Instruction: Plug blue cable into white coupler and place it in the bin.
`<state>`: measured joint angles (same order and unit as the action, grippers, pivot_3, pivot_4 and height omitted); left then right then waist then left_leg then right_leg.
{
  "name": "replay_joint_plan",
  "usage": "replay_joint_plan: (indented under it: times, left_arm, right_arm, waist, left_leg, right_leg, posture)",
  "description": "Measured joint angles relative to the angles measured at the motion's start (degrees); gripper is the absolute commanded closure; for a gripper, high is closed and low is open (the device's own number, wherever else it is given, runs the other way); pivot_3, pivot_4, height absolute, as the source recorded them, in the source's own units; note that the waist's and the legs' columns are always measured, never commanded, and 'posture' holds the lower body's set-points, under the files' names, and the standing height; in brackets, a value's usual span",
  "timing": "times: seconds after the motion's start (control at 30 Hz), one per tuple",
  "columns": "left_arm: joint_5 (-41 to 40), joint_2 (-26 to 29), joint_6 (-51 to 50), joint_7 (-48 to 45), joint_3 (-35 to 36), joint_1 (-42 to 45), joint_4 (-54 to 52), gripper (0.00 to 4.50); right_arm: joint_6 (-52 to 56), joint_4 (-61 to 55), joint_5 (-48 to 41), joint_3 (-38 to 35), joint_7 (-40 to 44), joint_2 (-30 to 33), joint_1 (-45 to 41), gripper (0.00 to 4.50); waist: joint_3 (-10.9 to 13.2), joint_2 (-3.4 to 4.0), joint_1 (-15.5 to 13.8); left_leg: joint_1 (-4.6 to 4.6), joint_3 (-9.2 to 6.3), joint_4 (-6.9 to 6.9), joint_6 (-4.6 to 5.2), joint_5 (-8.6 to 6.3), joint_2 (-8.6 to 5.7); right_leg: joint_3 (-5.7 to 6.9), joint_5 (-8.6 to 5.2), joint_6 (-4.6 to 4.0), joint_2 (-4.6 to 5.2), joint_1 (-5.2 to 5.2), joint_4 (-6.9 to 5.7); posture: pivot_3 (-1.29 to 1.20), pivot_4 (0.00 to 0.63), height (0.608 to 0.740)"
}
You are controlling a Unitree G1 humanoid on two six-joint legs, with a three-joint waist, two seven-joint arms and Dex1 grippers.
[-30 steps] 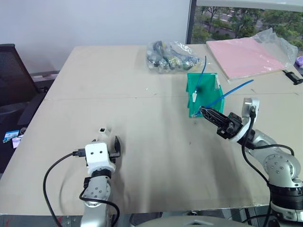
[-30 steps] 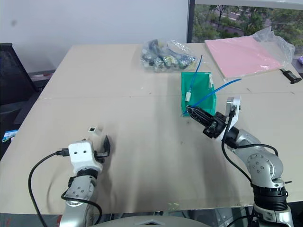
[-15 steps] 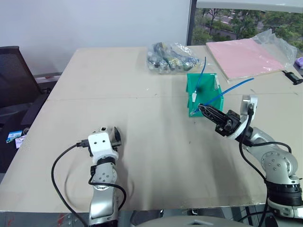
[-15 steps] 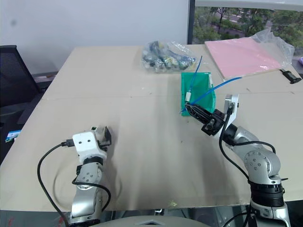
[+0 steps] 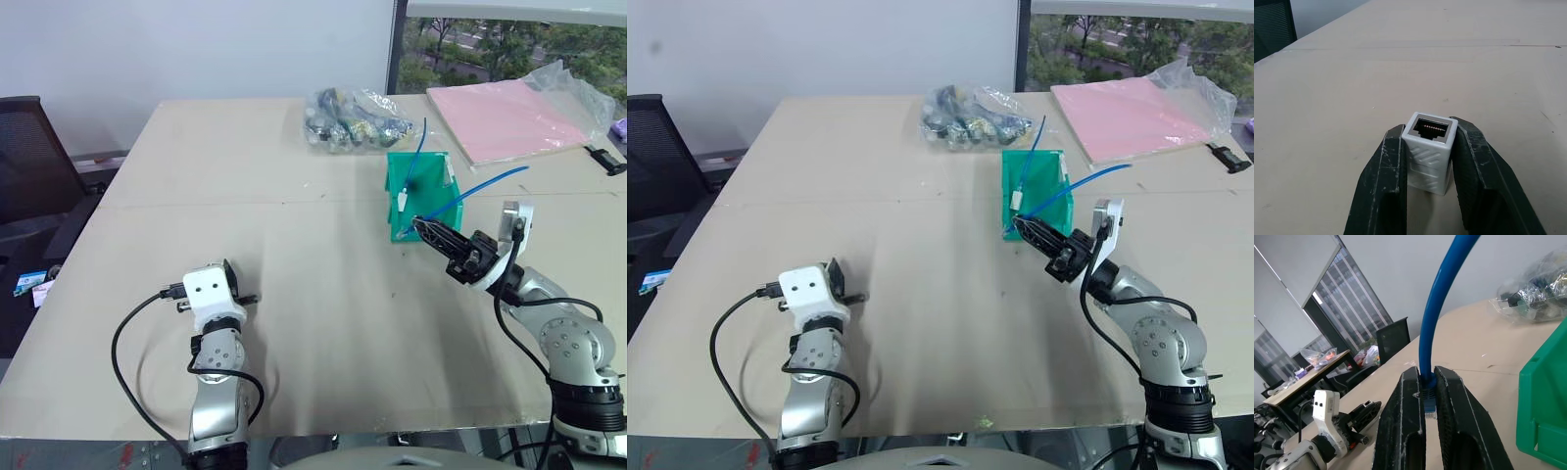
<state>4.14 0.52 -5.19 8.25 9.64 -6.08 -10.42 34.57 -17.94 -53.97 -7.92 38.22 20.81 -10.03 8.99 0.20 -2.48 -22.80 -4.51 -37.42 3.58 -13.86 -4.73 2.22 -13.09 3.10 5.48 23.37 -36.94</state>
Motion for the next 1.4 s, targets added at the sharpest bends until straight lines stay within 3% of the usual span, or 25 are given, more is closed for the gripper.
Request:
replay_joint_plan:
  times: [0.2,0.5,0.63,0.77,1.03,1.4]
  left_arm:
    - [-4.3,7.2,1.9,-12.1,-1.1,4.1,5.0,3.81]
    - [-14.5,20.2,3.9,-52.6,-14.6,17.2,15.8,3.81]
    - [-14.6,20.9,7.3,-65.7,-19.9,26.1,24.9,3.81]
    - [-14.4,18.3,11.0,-76.9,-23.8,35.3,36.3,3.81]
    - [-12.5,14.4,18.3,-87.4,-26.2,45.7,51.6,3.81]
    - [-12.2,13.0,21.9,-87.9,-25.4,46.8,56.0,3.81]
  right_arm:
    - [-0.1,-0.5,0.9,0.0,0.1,0.7,-0.2,4.5]
    - [-1.2,-2.9,5.6,3.6,3.1,3.7,-1.8,4.5]
    - [-5.2,-2.8,12.9,8.3,7.0,6.2,-2.0,4.5]
    - [-10.9,-0.4,20.2,12.5,10.8,7.4,-3.4,4.5]
    - [-20.1,5.9,30.8,18.2,15.1,7.2,-6.8,4.5]
    - [-24.0,8.1,35.7,20.1,17.2,8.3,-6.0,4.5]
  waist:
    - [-0.1,0.16,-0.1]
    - [-0.1,0.07,0.3]
    - [-0.1,0.07,0.2]
    - [0.0,-0.04,0.3]
    - [0.1,-0.31,0.3]
    - [0.1,-0.38,0.2]
  left_leg:
    - [0.0,-0.06,0.0,-0.07,0.05,0.0]
    - [-0.09,0.03,0.05,-0.03,0.05,-0.04]
    - [-0.09,-0.03,0.1,-0.01,0.04,-0.04]
    - [-0.1,0.01,0.03,0.0,0.04,-0.05]
    - [-0.1,-0.01,0.01,-0.01,0.05,-0.04]
    - [-0.08,-0.07,-0.1,0.0,0.05,-0.07]
  right_leg:
    - [0.07,-0.04,0.05,-0.01,-0.01,-0.03]
    - [-0.12,0.08,-0.15,-0.27,0.04,0.13]
    - [-0.06,0.08,-0.15,-0.31,0.03,0.14]
    - [-0.01,0.07,-0.13,-0.32,0.0,0.16]
    - [0.04,0.08,-0.12,-0.38,0.01,0.14]
    - [-0.02,0.12,-0.07,-0.36,-0.03,0.13]
  posture:
    - [0.0,0.15,0.728]
    - [0.0,0.15,0.728]
    - [0.0,0.15,0.728]
    - [0.0,0.15,0.728]
    - [0.0,0.15,0.728]
    - [0.0,0.15,0.728]
